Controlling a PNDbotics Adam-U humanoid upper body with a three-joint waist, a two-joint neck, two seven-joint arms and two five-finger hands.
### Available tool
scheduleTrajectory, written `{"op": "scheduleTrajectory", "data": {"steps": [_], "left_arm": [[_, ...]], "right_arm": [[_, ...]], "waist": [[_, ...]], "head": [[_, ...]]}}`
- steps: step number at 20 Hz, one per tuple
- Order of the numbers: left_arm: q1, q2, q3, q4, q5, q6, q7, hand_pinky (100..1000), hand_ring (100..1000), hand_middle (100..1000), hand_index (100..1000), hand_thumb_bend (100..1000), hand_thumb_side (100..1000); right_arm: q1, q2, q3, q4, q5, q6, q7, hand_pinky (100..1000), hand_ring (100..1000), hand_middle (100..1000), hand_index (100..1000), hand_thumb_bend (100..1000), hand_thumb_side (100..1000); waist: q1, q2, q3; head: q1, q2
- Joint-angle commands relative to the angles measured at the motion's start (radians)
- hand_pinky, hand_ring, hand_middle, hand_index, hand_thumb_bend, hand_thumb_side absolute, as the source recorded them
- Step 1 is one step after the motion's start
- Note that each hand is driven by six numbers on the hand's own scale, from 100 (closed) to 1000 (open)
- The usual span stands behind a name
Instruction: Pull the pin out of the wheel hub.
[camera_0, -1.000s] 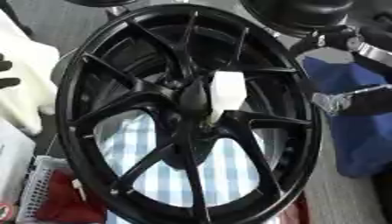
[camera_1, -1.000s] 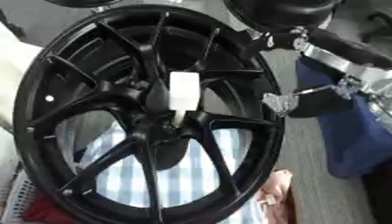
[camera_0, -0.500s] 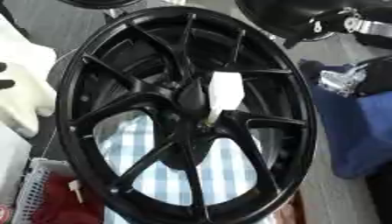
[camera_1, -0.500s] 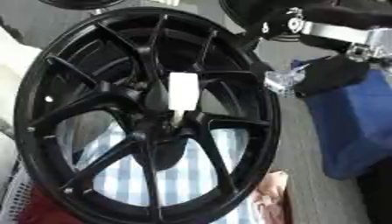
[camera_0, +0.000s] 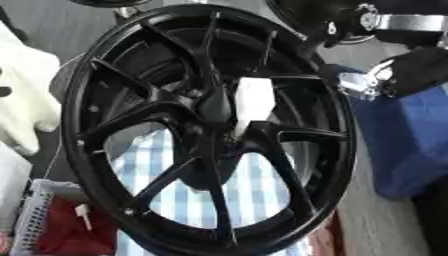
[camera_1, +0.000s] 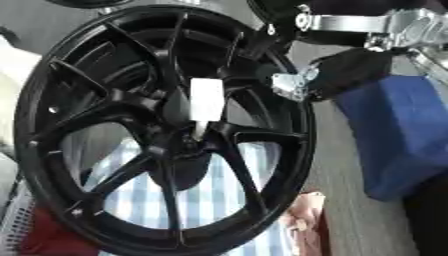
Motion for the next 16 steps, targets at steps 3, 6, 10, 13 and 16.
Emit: {"op": "scheduleTrajectory", "data": {"steps": [3,6,10,13,16], "left_arm": [[0.018,0.011,0.013,-0.021,0.005,0.006,0.01,647,720,637,732,133,779],[0.045,0.009,0.02,-0.021,-0.001,0.013,0.019,647,720,637,732,128,786],[0.087,0.024,0.039,-0.021,-0.018,0.017,0.04,647,720,637,733,124,788],[0.105,0.029,0.049,-0.021,-0.027,0.018,0.054,648,721,637,733,123,791],[0.113,0.033,0.051,-0.021,-0.032,0.019,0.058,647,720,637,733,121,794]], "right_arm": [[-0.055,0.058,0.005,-0.013,0.052,0.027,0.011,904,924,803,862,100,288],[-0.055,0.123,-0.011,-0.013,0.081,0.0,0.018,901,915,790,852,100,274],[-0.051,0.254,0.001,-0.012,0.154,0.036,0.06,903,916,791,853,100,308],[-0.054,0.341,0.009,-0.013,0.18,0.067,0.091,908,922,792,853,100,324],[-0.058,0.379,0.014,-0.013,0.2,0.076,0.103,909,924,795,856,100,342]], "waist": [[0.021,-0.045,-0.018],[0.03,-0.057,-0.04],[0.023,-0.077,-0.089],[0.02,-0.081,-0.117],[0.019,-0.077,-0.13]], "head": [[0.018,0.019],[0.043,0.026],[0.108,0.031],[0.145,0.027],[0.159,0.029]]}}
